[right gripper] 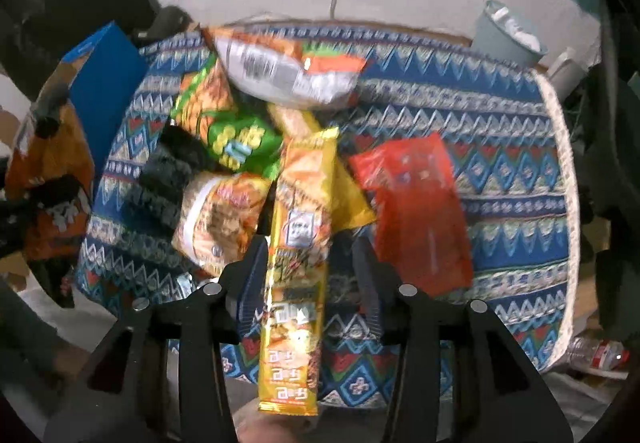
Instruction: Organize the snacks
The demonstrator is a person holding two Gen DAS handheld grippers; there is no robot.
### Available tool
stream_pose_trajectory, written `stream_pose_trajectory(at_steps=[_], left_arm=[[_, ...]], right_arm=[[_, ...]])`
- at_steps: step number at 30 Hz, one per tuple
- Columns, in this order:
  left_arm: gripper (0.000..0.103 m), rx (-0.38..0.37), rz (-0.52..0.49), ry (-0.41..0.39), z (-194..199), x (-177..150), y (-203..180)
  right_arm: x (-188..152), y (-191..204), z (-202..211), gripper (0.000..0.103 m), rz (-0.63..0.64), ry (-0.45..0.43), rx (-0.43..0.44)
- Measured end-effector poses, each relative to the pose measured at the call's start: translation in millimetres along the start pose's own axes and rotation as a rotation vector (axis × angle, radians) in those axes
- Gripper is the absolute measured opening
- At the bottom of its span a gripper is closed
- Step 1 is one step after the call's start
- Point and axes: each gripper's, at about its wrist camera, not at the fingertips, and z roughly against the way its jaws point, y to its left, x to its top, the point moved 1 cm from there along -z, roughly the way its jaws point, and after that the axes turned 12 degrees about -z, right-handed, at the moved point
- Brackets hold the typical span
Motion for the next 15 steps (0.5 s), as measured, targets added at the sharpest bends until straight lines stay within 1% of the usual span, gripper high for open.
stream_pose_trajectory(at_steps=[4, 9, 15], left_arm=[[0.052, 0.014, -0.014, 0.011, -7, 0, -2], [0.052, 0.01, -0.018, 0.022, -13, 1, -3], [0.052, 0.003, -0.025, 0.029, -15, 2, -5]], right_arm=[[-5, 0, -17, 0.043, -0.002, 0.04, -0.02], [-5, 2, -26, 0.043, -0.001, 0.063, -0.026], [-2, 3, -36, 0.046, -0.005, 0.081, -0.021]])
